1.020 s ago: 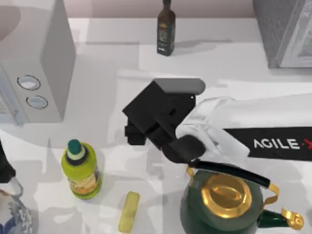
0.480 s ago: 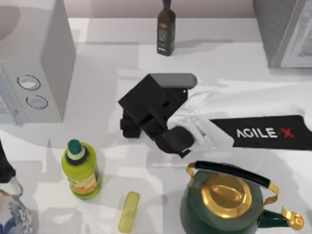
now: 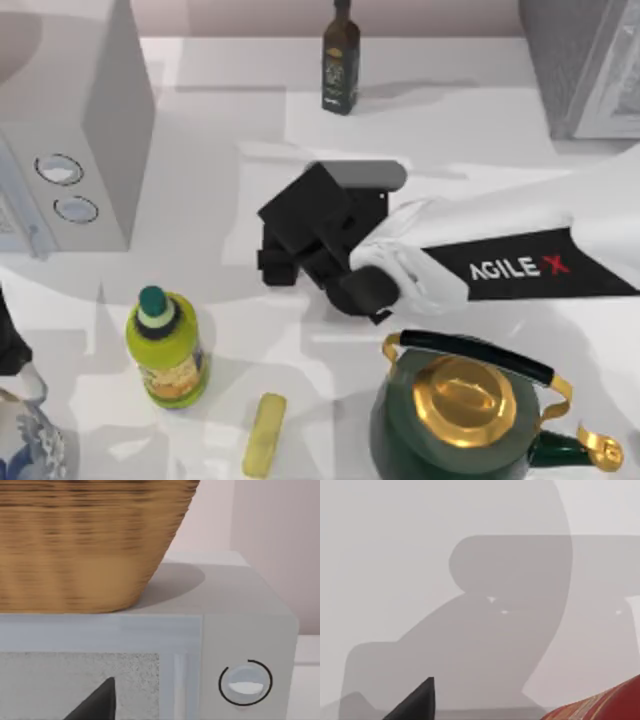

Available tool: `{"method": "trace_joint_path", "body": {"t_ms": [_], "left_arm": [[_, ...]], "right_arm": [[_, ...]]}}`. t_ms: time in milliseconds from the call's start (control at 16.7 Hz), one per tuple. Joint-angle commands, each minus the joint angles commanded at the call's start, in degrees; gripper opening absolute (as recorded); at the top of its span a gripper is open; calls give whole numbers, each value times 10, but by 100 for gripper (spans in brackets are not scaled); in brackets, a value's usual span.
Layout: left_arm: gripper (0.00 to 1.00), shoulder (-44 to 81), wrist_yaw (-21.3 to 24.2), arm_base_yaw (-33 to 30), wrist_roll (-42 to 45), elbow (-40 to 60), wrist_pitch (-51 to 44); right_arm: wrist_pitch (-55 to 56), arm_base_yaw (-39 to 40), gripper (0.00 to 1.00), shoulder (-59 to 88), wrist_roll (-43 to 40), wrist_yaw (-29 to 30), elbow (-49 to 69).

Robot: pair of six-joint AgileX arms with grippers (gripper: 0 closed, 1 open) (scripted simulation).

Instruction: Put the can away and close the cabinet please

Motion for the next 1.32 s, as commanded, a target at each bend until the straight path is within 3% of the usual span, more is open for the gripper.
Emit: {"method": "trace_joint_path", "body": {"t_ms": [240, 1020, 1320], "left_arm": [[100, 0, 0, 0, 0, 0, 0], [100, 0, 0, 0, 0, 0, 0], [100, 0, 0, 0, 0, 0, 0]], "right_arm": [[1, 0, 100, -2, 0, 0, -3], [1, 0, 2, -2, 0, 0, -3], [1, 0, 0, -2, 0, 0, -3]]}}
